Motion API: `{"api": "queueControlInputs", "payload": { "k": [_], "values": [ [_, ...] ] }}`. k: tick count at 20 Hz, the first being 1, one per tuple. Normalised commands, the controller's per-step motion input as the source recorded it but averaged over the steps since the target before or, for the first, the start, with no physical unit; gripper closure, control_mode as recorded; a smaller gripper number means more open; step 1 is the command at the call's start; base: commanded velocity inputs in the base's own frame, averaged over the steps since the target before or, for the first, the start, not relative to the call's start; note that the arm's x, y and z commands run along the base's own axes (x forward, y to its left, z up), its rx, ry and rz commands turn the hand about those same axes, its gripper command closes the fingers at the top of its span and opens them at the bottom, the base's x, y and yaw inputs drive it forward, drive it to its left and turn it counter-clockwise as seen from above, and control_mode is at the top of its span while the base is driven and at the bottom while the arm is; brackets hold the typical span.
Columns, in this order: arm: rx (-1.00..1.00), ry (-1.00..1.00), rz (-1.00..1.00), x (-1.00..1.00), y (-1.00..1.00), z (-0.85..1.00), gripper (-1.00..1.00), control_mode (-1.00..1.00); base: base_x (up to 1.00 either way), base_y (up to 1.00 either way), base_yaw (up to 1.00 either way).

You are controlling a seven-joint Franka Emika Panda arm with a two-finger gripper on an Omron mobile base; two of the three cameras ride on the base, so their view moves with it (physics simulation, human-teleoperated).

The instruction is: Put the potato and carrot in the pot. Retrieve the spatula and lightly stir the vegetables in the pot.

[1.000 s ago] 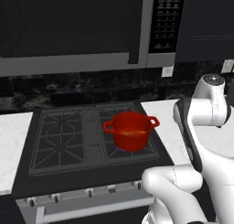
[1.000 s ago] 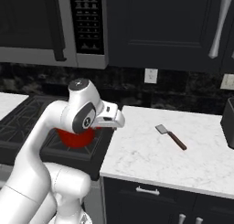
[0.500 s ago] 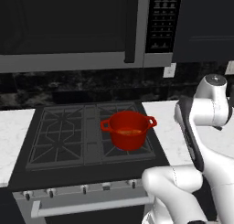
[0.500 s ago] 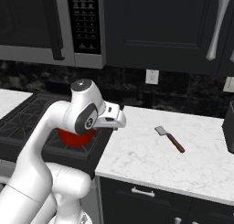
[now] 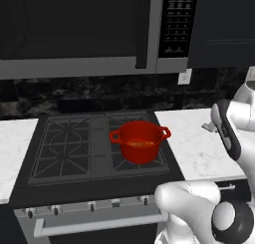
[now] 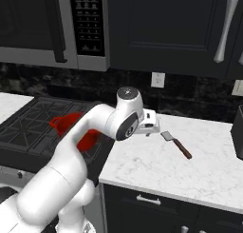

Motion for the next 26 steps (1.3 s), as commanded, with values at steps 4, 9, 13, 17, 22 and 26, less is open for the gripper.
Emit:
{"api": "queueControlInputs", "payload": {
  "k": [4, 9, 13, 17, 22, 26],
  "values": [
    [0.02, 0.00, 0.14, 0.18, -0.96, -0.32, -1.00, -1.00, 0.00, 0.00, 0.00],
    [0.04, 0.00, 0.12, 0.19, -0.96, -0.31, -1.00, -1.00, 0.00, 0.00, 0.00],
    [0.08, 0.01, 0.12, 0.48, -0.77, -0.06, -1.00, -1.00, 0.00, 0.00, 0.00],
    [0.06, 0.04, 0.09, 0.46, -0.62, -0.17, -1.00, -1.00, 0.00, 0.00, 0.00],
    [0.03, 0.09, 0.03, 0.55, -0.51, -0.32, -1.00, -1.00, 0.00, 0.00, 0.00],
    [0.01, -0.01, 0.01, 0.23, -0.36, -0.36, -1.00, -1.00, 0.00, 0.00, 0.00]
  ]
}}
